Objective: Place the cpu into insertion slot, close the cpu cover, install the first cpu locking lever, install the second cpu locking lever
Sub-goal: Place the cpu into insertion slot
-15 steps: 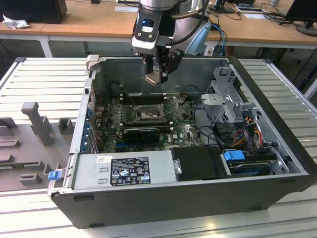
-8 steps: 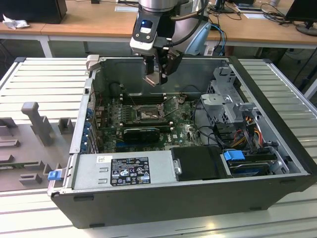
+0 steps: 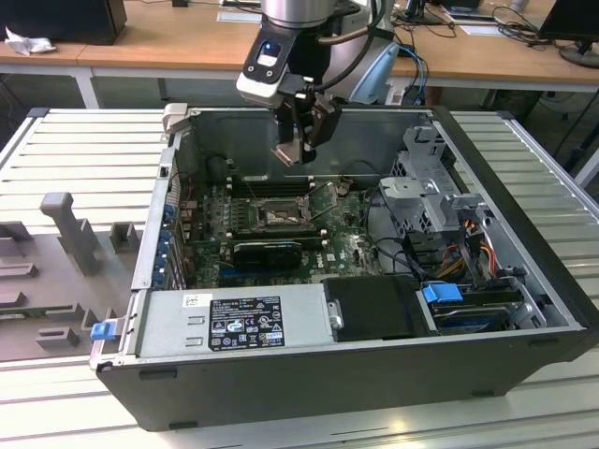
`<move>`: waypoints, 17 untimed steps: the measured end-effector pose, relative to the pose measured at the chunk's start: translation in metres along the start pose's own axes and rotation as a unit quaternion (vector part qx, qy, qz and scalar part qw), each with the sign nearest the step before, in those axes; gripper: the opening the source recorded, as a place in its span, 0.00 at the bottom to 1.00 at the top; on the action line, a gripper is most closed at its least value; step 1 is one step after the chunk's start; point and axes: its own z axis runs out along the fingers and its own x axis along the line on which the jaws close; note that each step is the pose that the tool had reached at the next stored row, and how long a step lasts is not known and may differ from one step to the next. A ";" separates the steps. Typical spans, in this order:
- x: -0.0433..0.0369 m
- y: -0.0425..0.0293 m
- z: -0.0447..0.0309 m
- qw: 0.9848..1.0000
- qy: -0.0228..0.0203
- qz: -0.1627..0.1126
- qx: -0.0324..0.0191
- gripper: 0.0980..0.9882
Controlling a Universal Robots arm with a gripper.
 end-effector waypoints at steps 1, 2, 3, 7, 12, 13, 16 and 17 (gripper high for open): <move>0.0000 0.0000 0.0004 1.000 -0.001 0.007 0.000 0.48; 0.0000 -0.0001 0.0007 1.000 -0.001 0.014 0.000 0.48; 0.0000 -0.0001 0.0011 1.000 -0.002 0.022 0.000 0.48; 0.0000 -0.0002 0.0020 0.999 -0.004 0.042 -0.001 0.48; -0.0001 -0.0003 0.0035 0.997 -0.006 0.072 -0.001 0.48; -0.0001 -0.0003 0.0040 0.997 -0.007 0.079 -0.001 0.48; -0.0001 -0.0004 0.0050 0.995 -0.009 0.100 -0.002 0.48; -0.0001 -0.0005 0.0055 0.993 -0.010 0.115 -0.002 0.48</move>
